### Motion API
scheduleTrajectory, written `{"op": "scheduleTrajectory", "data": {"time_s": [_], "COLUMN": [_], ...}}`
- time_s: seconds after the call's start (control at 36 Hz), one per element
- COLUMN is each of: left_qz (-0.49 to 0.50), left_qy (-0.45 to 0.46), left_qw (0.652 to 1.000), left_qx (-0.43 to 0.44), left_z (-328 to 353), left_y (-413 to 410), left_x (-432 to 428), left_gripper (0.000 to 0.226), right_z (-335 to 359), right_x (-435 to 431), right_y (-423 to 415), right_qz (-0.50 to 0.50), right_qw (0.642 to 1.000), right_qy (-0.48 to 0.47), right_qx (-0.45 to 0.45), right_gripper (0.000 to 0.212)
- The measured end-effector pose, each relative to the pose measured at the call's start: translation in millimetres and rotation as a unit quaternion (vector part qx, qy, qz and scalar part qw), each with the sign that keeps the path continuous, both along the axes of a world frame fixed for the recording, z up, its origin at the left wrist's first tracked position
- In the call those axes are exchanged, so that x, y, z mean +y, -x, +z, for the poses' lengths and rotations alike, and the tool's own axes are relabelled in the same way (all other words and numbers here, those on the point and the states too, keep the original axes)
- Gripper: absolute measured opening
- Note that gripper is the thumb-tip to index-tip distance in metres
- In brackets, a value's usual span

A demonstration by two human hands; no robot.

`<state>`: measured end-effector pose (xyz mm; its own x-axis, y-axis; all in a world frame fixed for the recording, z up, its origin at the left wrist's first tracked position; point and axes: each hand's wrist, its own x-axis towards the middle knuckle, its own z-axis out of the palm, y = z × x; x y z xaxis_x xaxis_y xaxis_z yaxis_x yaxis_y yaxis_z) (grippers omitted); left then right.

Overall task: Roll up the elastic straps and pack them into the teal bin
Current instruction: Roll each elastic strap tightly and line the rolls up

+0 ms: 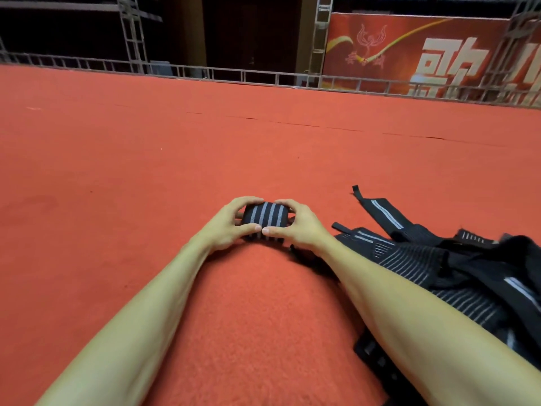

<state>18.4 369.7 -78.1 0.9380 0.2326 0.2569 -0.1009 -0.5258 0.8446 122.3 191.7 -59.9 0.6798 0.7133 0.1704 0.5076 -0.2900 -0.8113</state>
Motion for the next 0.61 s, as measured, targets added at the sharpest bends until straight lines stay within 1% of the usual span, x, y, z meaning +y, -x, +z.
{"op": "scheduleTrajectory", "data": {"time_s": [0.08,0.19,0.31,0.36,0.47,0.56,0.61], "left_qz": [0.001,0.003,0.0,-0.006,0.015,0.056,0.067], "left_qy": [0.022,0.011,0.014,-0.02,-0.116,-0.184,-0.234], "left_qw": [1.0,1.0,1.0,1.0,0.991,0.978,0.968], "left_qx": [-0.012,-0.007,0.008,0.02,0.062,0.078,0.061], "left_z": [-2.6,-2.4,3.8,8.3,23.1,37.1,47.8], "left_y": [0.4,2.1,5.8,6.1,11.0,11.1,12.3], "left_x": [-1.8,-2.1,-5.9,-6.9,-11.2,-21.0,-32.8], "left_gripper": [0.052,0.052,0.05,0.051,0.058,0.05,0.042], "right_z": [-5.7,-11.0,-4.9,-0.5,8.6,21.8,31.7], "right_x": [0.2,1.9,1.7,0.2,-7.9,-24.4,-42.9], "right_y": [-3.1,-5.2,-7.7,-7.3,-5.7,-0.9,1.1], "right_qz": [0.004,0.002,0.018,0.019,0.018,0.004,-0.002], "right_qw": [1.0,1.0,1.0,1.0,0.999,0.998,0.997], "right_qy": [-0.01,-0.005,0.01,0.013,0.028,0.036,0.052], "right_qx": [0.002,-0.015,0.009,0.009,-0.038,-0.045,-0.06], "right_gripper": [0.075,0.074,0.075,0.08,0.082,0.069,0.056]}}
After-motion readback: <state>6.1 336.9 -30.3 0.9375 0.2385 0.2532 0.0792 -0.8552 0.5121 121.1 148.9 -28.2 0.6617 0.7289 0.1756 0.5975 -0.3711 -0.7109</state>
